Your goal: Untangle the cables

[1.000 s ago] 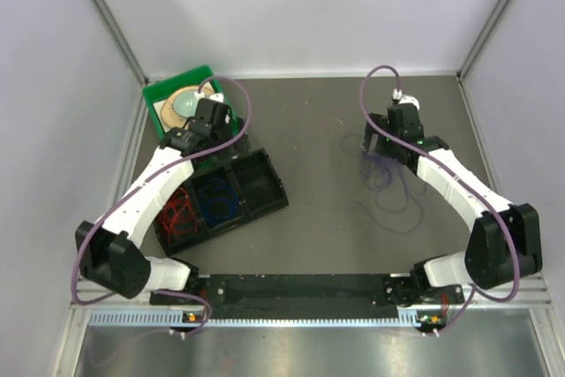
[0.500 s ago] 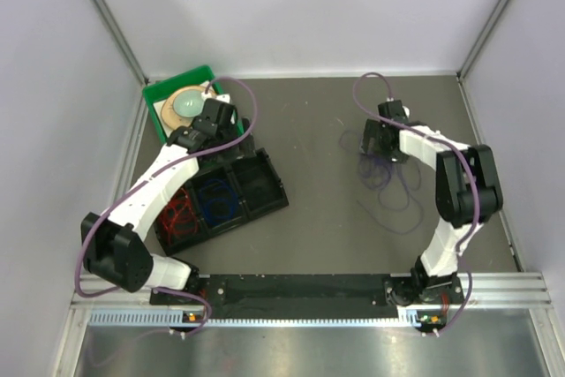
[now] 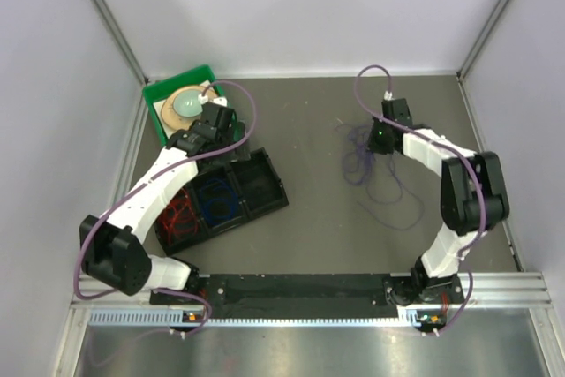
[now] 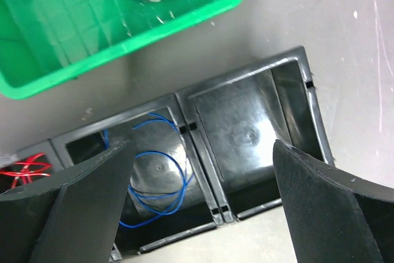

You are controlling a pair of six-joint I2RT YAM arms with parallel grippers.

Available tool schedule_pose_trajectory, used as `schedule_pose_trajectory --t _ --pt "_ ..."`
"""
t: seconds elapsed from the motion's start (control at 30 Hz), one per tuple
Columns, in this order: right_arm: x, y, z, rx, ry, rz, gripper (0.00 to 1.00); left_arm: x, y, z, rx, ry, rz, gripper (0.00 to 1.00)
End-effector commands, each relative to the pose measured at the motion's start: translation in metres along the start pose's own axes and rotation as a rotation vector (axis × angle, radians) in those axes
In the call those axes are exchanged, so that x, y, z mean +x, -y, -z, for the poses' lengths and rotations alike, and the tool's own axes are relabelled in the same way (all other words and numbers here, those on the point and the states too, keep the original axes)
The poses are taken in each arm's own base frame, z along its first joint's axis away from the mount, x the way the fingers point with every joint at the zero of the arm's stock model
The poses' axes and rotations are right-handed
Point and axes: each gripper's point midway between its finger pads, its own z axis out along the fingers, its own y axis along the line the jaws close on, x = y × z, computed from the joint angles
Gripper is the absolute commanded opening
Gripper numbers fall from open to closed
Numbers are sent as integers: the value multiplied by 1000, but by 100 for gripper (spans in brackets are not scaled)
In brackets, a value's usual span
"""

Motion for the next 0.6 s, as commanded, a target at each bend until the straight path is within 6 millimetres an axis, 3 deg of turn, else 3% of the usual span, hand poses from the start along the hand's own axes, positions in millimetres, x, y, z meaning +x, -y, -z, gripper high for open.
schedule_pose_trajectory --t 0.0,0.03,0.13,0.17,0.23,0.27,0.37,0.57 --pt "-67 -61 83 -267 222 18 0 -35 -14 19 -43 127 20 99" --pt "-77 -73 108 -323 265 25 0 -39 -16 20 -46 135 33 99" --pt "-100 -99 155 -420 342 42 0 -46 -27 21 -49 141 83 99" --pt "-113 -113 186 -464 401 59 0 -48 -33 21 -39 136 113 99" --pt "-119 -129 213 -518 434 83 0 -51 -41 24 -32 141 164 99" --pt "-127 -143 239 -564 479 104 0 -52 -50 23 -29 135 198 99" --pt "-134 -170 280 -662 525 143 0 -56 -71 28 -38 151 289 99" --pt "-135 -214 343 -826 578 209 0 -60 -98 44 -99 188 354 99"
